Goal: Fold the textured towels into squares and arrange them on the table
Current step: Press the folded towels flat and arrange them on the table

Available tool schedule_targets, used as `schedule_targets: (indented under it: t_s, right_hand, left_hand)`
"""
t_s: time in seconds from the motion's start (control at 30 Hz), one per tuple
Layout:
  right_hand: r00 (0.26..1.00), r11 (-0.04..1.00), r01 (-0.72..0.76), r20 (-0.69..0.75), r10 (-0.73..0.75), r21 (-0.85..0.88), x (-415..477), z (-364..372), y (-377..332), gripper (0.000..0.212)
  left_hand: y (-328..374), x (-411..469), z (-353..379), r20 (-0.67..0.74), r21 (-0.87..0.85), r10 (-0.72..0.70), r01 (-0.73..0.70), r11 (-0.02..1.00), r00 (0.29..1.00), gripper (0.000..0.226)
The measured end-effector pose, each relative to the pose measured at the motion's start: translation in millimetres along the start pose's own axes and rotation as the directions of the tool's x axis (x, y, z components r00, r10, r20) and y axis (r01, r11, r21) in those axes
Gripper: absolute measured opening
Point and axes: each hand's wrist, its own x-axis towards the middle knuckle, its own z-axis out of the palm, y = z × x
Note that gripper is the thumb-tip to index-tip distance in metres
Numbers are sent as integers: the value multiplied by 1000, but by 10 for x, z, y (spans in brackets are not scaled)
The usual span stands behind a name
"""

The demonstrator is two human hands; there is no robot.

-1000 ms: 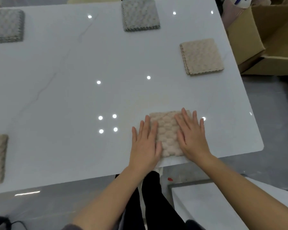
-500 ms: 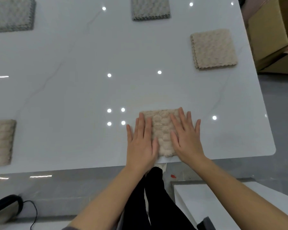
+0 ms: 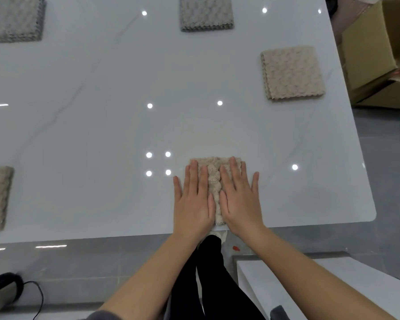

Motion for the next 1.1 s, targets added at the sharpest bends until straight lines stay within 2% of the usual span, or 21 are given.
schedule_targets:
  t_s: [0.27, 0.63, 0.8, 0.9, 0.97, 1.0, 1.1]
  right_hand:
    - [1000, 1000, -10, -10, 10, -19, -17, -16, 40, 57]
    - [1000, 998, 19, -7, -19, -67, 23, -14, -17, 57]
    - [995, 994, 101, 25, -100, -49, -48, -183, 244, 57]
    - [977, 977, 211, 23, -210, -39, -95, -277, 381, 58]
    - [929, 927, 370, 17, -370, -61, -102, -332, 407, 59]
    - [879, 876, 477, 14, -477, -79, -103, -350, 394, 58]
    - [643, 634, 762, 46, -764, -132, -120, -322, 251, 56]
  left_hand:
    - [-22, -5, -20, -5, 10, -6, 6, 1000, 1000, 62]
    - [-73, -12, -43, 19, 52, 57, -58, 997, 998, 61]
    - [-343, 115, -297, 31, 20, 180, -181, 983, 983, 59]
    - [-485, 356, -490, 31, -7, 286, -286, 958, 958, 58]
    - [-516, 574, -571, 48, 11, 354, -355, 935, 934, 56]
    - [-507, 691, -595, 64, 27, 397, -399, 917, 916, 56]
    - [-403, 1038, -633, 132, 75, 543, -555, 829, 829, 55]
